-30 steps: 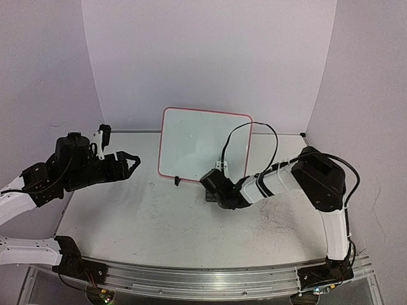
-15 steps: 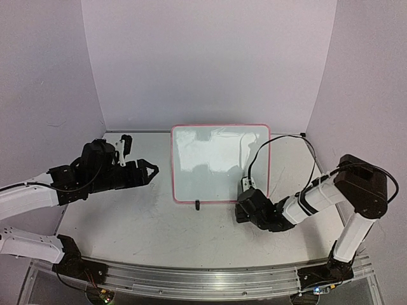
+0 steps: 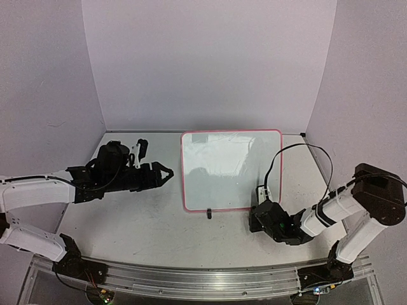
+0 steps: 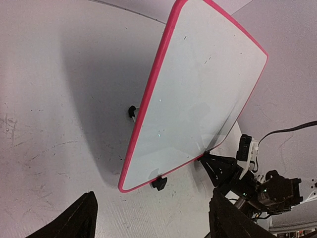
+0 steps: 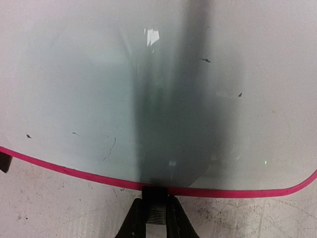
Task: Write a sentence on the whiteboard
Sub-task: Move the whiteboard to the center of the board.
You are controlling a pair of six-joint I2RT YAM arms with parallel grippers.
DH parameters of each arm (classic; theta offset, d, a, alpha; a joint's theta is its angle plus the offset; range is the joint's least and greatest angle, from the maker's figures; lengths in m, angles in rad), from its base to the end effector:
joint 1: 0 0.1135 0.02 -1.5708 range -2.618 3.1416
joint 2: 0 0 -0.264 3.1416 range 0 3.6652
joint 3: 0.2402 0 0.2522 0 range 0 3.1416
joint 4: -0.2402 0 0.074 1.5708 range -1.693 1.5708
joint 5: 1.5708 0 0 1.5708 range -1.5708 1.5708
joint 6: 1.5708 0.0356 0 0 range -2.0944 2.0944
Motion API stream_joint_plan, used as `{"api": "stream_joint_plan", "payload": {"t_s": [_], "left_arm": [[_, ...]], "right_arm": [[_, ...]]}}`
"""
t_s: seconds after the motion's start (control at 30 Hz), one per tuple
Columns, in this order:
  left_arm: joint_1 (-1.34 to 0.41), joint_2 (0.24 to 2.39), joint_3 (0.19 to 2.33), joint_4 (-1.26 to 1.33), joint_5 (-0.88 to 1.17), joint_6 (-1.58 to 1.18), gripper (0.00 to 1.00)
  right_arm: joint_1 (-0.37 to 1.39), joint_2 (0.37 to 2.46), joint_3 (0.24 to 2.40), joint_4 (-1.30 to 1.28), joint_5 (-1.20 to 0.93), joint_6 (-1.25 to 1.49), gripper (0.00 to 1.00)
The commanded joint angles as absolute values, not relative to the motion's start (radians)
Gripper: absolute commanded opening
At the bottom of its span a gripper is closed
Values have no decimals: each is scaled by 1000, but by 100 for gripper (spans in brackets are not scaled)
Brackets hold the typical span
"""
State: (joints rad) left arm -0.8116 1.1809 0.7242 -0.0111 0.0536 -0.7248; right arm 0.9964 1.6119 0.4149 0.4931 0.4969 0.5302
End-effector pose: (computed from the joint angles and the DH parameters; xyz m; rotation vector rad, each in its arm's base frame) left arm 0.1802 -0.1926 0.2541 0.1314 2.1904 -0.9801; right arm 0.1536 0.2060 0.1030 -0.2541 2.1767 0.2974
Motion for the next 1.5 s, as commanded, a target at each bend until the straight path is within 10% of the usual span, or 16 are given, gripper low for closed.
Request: {"api": "stream_joint_plan", "payload": {"t_s": [0.0,0.2,0.87,1.47], "left_arm": [[-808,1207,718,80,95,-744,79],[-809,1210,701,105,97,-759,79],[-808,1254,710,130,120,-798,79],[-808,1286,713,141,139,-793,79]], "right_arm": [[1037,1602,430,446,654,680,23],[1065,1580,412,417,738,763,52],[1056,1613,472,175,877,1043,35],[1075,1418,454,215,595,822,71]]}}
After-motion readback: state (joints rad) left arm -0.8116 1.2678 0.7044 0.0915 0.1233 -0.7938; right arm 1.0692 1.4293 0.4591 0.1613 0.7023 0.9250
